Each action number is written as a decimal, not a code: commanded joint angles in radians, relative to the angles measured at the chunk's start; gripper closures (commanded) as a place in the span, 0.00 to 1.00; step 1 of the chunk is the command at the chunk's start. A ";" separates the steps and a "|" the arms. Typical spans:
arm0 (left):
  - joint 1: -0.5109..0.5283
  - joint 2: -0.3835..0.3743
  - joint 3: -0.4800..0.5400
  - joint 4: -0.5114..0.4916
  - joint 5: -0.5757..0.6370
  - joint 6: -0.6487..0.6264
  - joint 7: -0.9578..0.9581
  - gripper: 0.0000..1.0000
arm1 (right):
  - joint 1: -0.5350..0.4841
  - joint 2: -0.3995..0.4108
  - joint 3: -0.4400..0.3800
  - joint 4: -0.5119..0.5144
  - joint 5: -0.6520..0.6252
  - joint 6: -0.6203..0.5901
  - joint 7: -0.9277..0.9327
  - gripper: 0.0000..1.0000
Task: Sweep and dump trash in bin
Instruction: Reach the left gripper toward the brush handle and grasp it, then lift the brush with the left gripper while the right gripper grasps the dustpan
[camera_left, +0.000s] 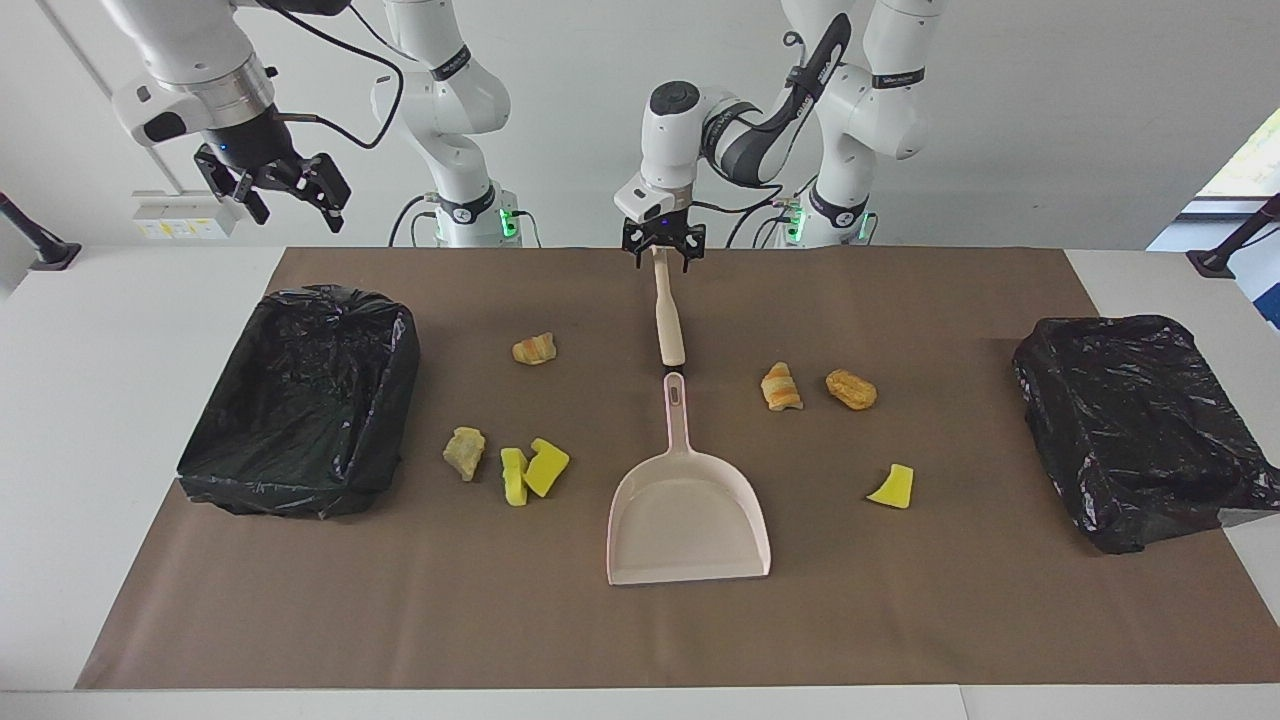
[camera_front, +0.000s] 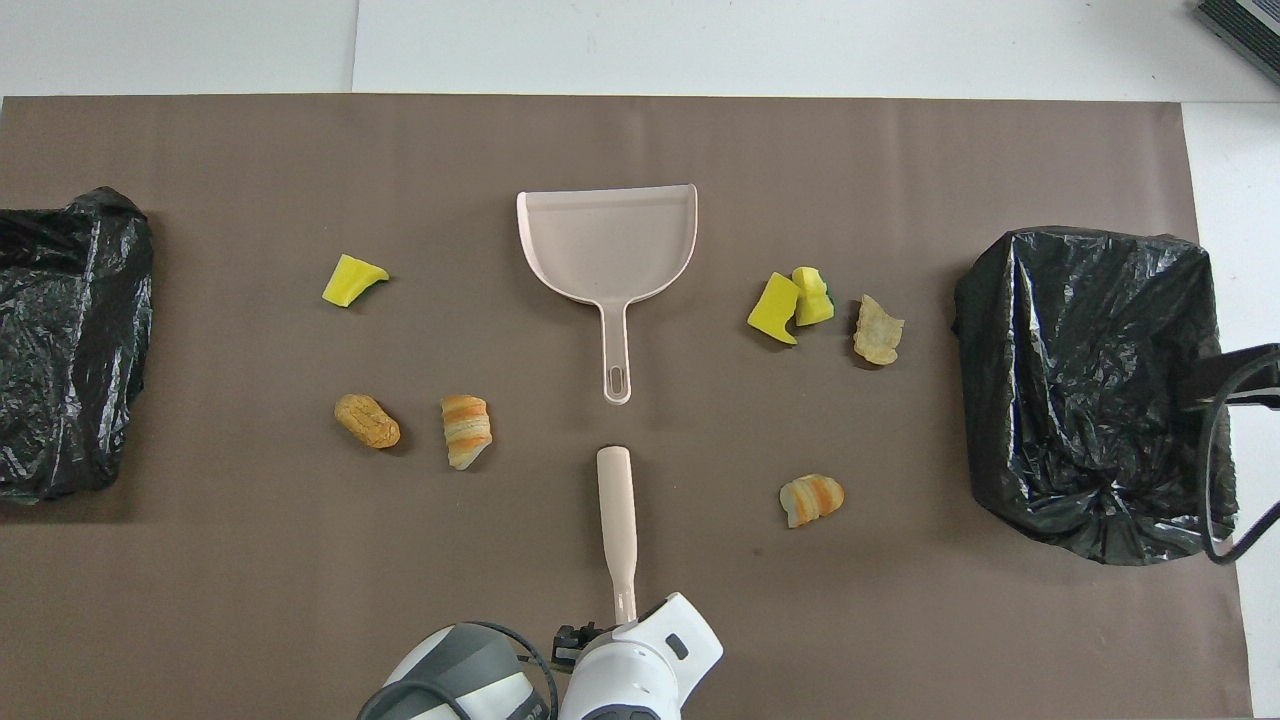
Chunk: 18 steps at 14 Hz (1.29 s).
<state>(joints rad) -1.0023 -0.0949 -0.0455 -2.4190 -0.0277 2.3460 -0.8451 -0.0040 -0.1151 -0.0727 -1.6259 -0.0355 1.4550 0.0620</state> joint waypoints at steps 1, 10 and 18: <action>-0.016 -0.008 0.015 -0.018 -0.009 0.015 -0.011 0.62 | -0.014 -0.031 0.010 -0.034 0.002 0.005 -0.022 0.00; 0.105 -0.023 0.026 0.067 0.003 -0.218 0.030 1.00 | -0.002 0.032 0.033 0.050 0.031 0.018 -0.008 0.00; 0.439 -0.032 0.026 0.052 0.023 -0.355 0.201 1.00 | 0.076 0.345 0.169 0.314 0.040 0.102 0.230 0.00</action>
<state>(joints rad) -0.6167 -0.1131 -0.0089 -2.3567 -0.0217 2.0182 -0.6483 0.0320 0.1105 0.0838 -1.4218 -0.0069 1.5399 0.1980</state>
